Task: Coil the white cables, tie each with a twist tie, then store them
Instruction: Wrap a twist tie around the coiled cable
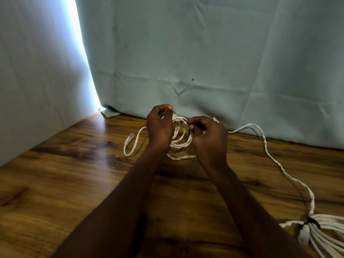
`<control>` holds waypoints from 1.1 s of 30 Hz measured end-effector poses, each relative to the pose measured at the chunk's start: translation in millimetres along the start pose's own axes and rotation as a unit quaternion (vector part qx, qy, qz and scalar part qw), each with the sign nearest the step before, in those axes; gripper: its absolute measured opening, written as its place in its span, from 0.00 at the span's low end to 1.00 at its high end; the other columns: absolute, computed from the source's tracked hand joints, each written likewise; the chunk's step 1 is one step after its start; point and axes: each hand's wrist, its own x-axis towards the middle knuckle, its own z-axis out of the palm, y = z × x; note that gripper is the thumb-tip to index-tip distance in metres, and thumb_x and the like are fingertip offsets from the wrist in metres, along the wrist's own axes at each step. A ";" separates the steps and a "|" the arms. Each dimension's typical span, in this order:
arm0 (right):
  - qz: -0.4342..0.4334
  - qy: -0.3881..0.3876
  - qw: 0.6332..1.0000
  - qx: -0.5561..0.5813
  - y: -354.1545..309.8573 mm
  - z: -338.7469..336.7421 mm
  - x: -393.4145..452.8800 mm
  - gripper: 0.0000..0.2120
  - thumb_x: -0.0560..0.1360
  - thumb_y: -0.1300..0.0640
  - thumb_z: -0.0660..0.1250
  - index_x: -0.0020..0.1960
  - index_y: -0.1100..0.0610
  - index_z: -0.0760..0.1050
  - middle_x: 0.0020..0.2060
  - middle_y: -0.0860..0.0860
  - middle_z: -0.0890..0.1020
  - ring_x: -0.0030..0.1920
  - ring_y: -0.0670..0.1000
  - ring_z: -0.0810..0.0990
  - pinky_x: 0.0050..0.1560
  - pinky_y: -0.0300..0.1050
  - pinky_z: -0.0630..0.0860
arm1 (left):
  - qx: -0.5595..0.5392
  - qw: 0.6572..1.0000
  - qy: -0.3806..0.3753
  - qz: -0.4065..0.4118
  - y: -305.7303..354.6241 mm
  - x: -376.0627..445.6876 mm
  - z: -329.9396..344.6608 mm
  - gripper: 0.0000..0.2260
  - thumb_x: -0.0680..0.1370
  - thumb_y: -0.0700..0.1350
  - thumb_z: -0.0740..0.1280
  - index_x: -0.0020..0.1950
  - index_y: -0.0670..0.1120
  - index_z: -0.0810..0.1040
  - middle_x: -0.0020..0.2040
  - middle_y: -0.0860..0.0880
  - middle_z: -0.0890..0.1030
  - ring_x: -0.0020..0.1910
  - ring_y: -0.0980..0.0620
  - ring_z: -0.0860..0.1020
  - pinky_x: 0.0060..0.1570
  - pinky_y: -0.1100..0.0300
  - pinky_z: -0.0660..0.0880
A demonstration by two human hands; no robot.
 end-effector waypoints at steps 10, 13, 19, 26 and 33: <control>0.007 -0.023 1.000 0.020 -7.0 19.4 -13.9 0.11 0.75 0.67 0.71 0.51 0.54 0.87 0.46 0.45 0.87 0.46 0.41 0.84 0.47 0.40 0.81 | 0.030 0.997 0.051 0.044 -0.2 -1.1 3.6 0.09 0.83 0.50 0.67 0.51 0.44 0.78 0.45 0.52 0.79 0.47 0.55 0.78 0.47 0.64 0.73; 0.071 0.042 0.982 0.167 -13.8 9.2 -5.1 0.09 0.76 0.68 0.71 0.52 0.57 0.86 0.46 0.49 0.86 0.44 0.42 0.84 0.44 0.36 0.78 | 0.024 0.997 0.072 0.021 -1.9 2.2 2.7 0.14 0.84 0.52 0.65 0.51 0.41 0.79 0.42 0.52 0.79 0.42 0.58 0.77 0.42 0.68 0.71; 0.224 0.088 0.879 0.411 -19.2 -19.6 16.8 0.06 0.82 0.59 0.66 0.52 0.52 0.81 0.43 0.50 0.85 0.38 0.47 0.77 0.31 0.41 0.71 | 0.061 0.994 0.089 -0.011 -6.4 2.4 2.1 0.20 0.83 0.59 0.64 0.44 0.43 0.80 0.39 0.50 0.83 0.42 0.48 0.83 0.48 0.47 0.82; 0.311 0.072 0.885 0.339 1.5 -20.9 23.5 0.06 0.83 0.57 0.65 0.49 0.54 0.80 0.39 0.49 0.85 0.41 0.47 0.81 0.36 0.43 0.74 | 0.130 0.989 0.062 -0.026 -7.5 -1.8 -0.6 0.22 0.84 0.58 0.63 0.44 0.41 0.83 0.37 0.51 0.82 0.39 0.52 0.81 0.40 0.58 0.71; 0.042 0.023 0.998 0.040 -4.1 -6.3 10.8 0.04 0.79 0.54 0.72 0.48 0.53 0.84 0.38 0.44 0.84 0.40 0.43 0.82 0.43 0.42 0.78 | 0.169 0.984 0.055 -0.010 -6.7 -8.5 4.1 0.22 0.85 0.57 0.60 0.45 0.41 0.81 0.35 0.52 0.78 0.35 0.59 0.74 0.33 0.63 0.64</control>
